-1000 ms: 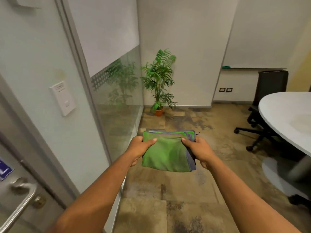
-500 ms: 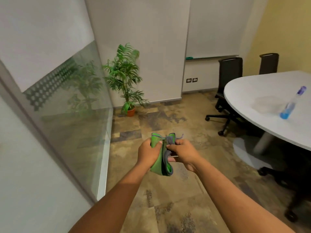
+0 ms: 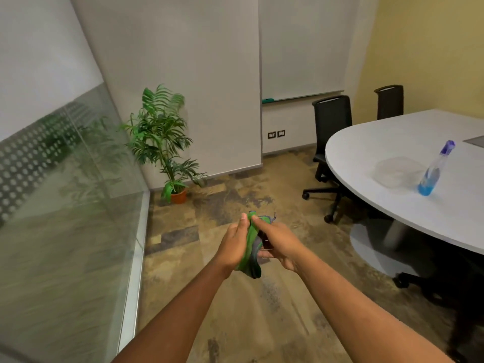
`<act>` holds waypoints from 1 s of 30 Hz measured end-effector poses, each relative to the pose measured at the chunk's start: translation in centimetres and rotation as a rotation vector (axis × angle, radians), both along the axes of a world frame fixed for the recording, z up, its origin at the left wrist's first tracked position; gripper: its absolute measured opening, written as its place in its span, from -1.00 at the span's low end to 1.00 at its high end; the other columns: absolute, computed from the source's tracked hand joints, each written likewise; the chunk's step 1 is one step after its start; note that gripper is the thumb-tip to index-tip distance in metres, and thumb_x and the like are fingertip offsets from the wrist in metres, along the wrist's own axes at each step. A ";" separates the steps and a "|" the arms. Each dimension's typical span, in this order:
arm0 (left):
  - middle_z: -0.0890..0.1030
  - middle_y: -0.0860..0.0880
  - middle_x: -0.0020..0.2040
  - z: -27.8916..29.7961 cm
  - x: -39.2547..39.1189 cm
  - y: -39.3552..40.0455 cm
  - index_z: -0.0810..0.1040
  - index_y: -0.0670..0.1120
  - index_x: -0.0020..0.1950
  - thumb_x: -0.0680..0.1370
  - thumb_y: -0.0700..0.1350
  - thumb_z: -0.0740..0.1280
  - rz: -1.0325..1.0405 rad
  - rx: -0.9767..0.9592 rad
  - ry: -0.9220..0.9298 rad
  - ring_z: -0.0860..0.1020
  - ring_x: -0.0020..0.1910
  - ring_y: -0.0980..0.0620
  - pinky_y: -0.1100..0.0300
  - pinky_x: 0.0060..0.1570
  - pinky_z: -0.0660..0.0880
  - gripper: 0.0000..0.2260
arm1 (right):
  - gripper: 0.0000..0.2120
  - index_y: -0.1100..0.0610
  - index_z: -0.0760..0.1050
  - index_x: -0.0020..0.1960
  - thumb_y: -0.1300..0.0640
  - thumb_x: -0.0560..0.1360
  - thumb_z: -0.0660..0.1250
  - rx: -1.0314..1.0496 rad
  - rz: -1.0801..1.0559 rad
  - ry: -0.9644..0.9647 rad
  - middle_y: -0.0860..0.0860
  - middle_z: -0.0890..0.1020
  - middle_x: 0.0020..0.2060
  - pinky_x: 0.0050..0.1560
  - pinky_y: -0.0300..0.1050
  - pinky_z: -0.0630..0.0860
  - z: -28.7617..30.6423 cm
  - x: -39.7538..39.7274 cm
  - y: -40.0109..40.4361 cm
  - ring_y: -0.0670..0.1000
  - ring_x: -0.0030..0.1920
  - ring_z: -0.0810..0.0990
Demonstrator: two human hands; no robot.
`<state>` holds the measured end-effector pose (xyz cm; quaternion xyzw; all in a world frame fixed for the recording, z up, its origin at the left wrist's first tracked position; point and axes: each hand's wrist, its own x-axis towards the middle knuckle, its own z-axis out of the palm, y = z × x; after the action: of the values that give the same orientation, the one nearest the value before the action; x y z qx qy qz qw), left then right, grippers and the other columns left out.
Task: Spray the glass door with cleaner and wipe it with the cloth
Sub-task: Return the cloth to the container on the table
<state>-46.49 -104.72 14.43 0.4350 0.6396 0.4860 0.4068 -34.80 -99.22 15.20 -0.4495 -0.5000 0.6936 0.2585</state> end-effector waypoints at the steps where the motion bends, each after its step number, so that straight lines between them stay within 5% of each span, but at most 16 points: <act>1: 0.67 0.14 -0.20 0.0 0.3 1.2 0.63 -0.04 0.10 0.72 0.14 -0.01 -0.010 -0.016 -0.014 0.62 -0.27 0.28 0.50 -0.34 0.43 -0.54 | -0.70 0.14 0.66 0.01 -0.09 0.53 0.39 0.018 -0.036 -0.017 0.07 0.73 -0.20 -0.25 -0.13 0.60 -0.1 0.3 1.2 -0.01 -0.23 0.71; 3: 0.49 0.09 -0.33 0.0 0.7 3.6 0.50 -0.05 -0.06 0.72 0.12 0.01 -0.025 -0.040 -0.018 0.46 -0.35 0.17 0.41 -0.42 0.34 -0.61 | -0.80 0.16 0.64 -0.01 0.02 0.54 0.40 0.051 -0.089 -0.064 0.07 0.72 -0.24 -0.30 -0.15 0.62 -0.3 0.9 3.5 -0.03 -0.30 0.70; 5: 0.40 0.03 -0.28 -0.4 0.7 6.3 0.47 -0.04 -0.01 0.72 0.08 0.04 -0.039 -0.051 -0.021 0.37 -0.32 0.11 0.28 -0.33 0.34 -0.69 | -0.89 0.17 0.61 -0.06 0.14 0.56 0.36 0.060 -0.139 -0.102 0.10 0.67 -0.28 -0.39 -0.19 0.59 -0.6 1.4 6.1 -0.05 -0.38 0.65; 9: 0.52 -0.01 -0.23 -1.6 0.0 11.7 0.60 -0.01 -0.04 0.70 -0.03 0.18 -0.051 -0.010 -0.005 0.44 -0.29 0.07 0.15 -0.25 0.40 -0.77 | -0.89 0.18 0.57 -0.07 0.28 0.57 0.27 0.048 -0.271 -0.097 0.16 0.66 -0.24 -0.33 -0.12 0.63 -1.4 2.1 11.4 0.00 -0.33 0.65; 12: 0.59 0.01 -0.18 -2.3 -1.3 16.1 0.65 0.02 0.07 0.67 -0.11 0.24 -0.029 0.047 0.035 0.48 -0.29 0.13 0.21 -0.23 0.43 -0.82 | -0.85 0.18 0.57 0.02 0.29 0.58 0.23 0.035 -0.342 -0.029 0.20 0.70 -0.15 -0.13 0.01 0.67 -1.5 2.0 15.3 0.08 -0.21 0.69; 16: 0.63 -0.01 -0.16 -2.4 -3.5 22.1 0.61 -0.16 0.26 0.66 -0.21 0.28 -0.191 0.092 0.097 0.56 -0.39 0.31 0.45 -0.34 0.43 -0.79 | -0.83 0.14 0.56 0.01 0.31 0.58 0.22 0.048 -0.389 0.038 0.14 0.71 -0.18 -0.20 -0.06 0.65 -1.0 0.9 20.3 0.07 -0.21 0.69; 20: 0.52 0.05 -0.21 -2.6 -4.7 28.6 0.58 -0.15 0.35 0.62 -0.28 0.33 -0.287 0.130 0.211 0.44 -0.42 0.25 0.37 -0.27 0.41 -0.70 | -0.85 0.12 0.57 0.05 0.26 0.60 0.24 0.075 -0.422 0.043 0.06 0.72 -0.24 -0.21 -0.09 0.63 -1.0 -0.7 24.9 0.02 -0.25 0.69; 22: 0.50 0.03 -0.14 -2.9 -5.1 31.2 0.60 -0.17 0.32 0.59 -0.27 0.36 -0.346 0.162 0.317 0.42 -0.34 0.23 0.33 -0.16 0.40 -0.71 | -0.86 0.10 0.60 0.09 0.10 0.57 0.33 0.095 -0.432 0.043 0.07 0.72 -0.16 -0.11 -0.03 0.64 -1.1 -1.1 26.8 0.04 -0.18 0.70; 25: 0.44 0.16 -0.19 -3.6 -5.6 34.5 0.68 -0.25 0.10 0.60 -0.24 0.37 -0.504 0.238 0.467 0.47 -0.26 0.33 0.54 -0.21 0.32 -0.86 | -0.73 0.05 0.61 0.12 -0.03 0.46 0.48 0.180 -0.459 -0.005 0.07 0.73 -0.04 0.02 0.06 0.65 -1.7 -1.4 29.5 0.08 -0.05 0.72; 30: 0.47 0.16 -0.21 -4.5 -5.2 39.7 0.65 -0.03 0.29 0.60 -0.19 0.37 -0.577 0.357 0.513 0.49 -0.22 0.32 0.42 -0.17 0.38 -0.73 | -0.82 0.03 0.60 0.11 0.15 0.51 0.41 0.212 -0.551 -0.050 0.11 0.71 0.01 0.12 0.20 0.62 -3.0 0.3 34.1 0.12 0.03 0.70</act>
<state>-51.70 -65.04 9.98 0.7668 0.4778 0.3313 0.2719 -34.53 -65.10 12.20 -0.5555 -0.4351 0.5300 0.4703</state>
